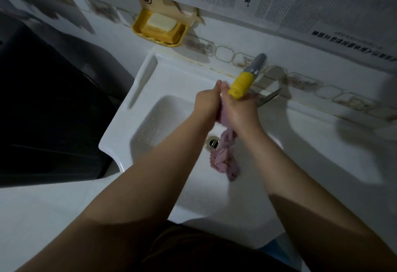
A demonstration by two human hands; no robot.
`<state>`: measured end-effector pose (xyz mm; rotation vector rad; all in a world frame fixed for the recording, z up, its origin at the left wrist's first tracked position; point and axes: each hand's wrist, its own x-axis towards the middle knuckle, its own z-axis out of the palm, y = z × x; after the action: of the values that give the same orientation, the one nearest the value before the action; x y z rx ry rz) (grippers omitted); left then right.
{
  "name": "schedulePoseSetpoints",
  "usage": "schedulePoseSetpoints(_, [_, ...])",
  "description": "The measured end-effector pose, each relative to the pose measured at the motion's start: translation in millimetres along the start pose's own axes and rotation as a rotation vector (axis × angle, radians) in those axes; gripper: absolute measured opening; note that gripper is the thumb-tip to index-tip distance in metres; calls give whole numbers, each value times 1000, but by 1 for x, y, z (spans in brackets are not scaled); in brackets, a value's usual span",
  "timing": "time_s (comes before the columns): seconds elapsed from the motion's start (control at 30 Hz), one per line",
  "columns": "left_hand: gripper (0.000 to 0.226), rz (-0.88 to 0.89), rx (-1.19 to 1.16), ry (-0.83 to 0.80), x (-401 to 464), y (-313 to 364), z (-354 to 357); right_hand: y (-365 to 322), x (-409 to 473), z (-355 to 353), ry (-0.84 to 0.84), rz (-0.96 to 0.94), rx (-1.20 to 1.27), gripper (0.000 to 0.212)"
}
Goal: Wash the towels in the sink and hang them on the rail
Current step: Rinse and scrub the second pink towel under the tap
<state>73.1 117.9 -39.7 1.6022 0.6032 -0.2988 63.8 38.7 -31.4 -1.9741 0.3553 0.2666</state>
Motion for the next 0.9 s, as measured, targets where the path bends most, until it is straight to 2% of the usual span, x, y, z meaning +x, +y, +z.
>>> schedulePoseSetpoints(0.07, [33, -100, -144, -58, -12, -1, 15, -1, 1, 4, 70, -24, -110, 39])
schedulePoseSetpoints(0.13, [28, -274, -371, -84, -22, 0, 21, 0, 18, 1, 112, -44, -212, 36])
schedulePoseSetpoints(0.2, [28, -293, -409, -54, -16, -3, 20, 3, 20, 2, 145, -84, -211, 33])
schedulePoseSetpoints(0.3, [37, -260, -419, -60, -11, 2, 5, 6, -7, 14, 167, -273, -189, 41])
schedulePoseSetpoints(0.33, [40, -288, -449, -115, -13, 2, 2, 7, -9, 14, 166, -283, -245, 42])
schedulePoseSetpoints(0.4, [49, -387, -480, -271, -20, 3, -1, 7, 11, 2, 120, -149, -427, 46])
schedulePoseSetpoints(0.47, [63, -396, -404, -427, -17, 1, -8, 12, 37, -14, -2, -53, -535, 42])
schedulePoseSetpoints(0.53, [67, -299, 8, -458, -8, 2, -28, 18, 45, -23, -92, -81, -378, 33])
schedulePoseSetpoints(0.6, [54, -161, 425, -483, 0, 6, -50, 20, 40, -30, -161, -130, -276, 29])
schedulePoseSetpoints(0.67, [39, -50, 674, -556, 7, 12, -64, 21, 33, -34, -301, -151, -330, 28])
schedulePoseSetpoints(0.73, [28, 123, 746, -563, 13, 21, -65, 17, 24, -39, -508, -91, -393, 33])
schedulePoseSetpoints(0.8, [20, 252, 657, -542, 15, 28, -54, 14, 17, -37, -712, -21, -366, 45])
schedulePoseSetpoints(0.83, [18, 278, 592, -524, 14, 29, -47, 16, 18, -35, -747, -13, -375, 45])
schedulePoseSetpoints(0.9, [25, 283, 403, -460, 9, 25, -32, 17, 20, -31, -702, -26, -320, 27])
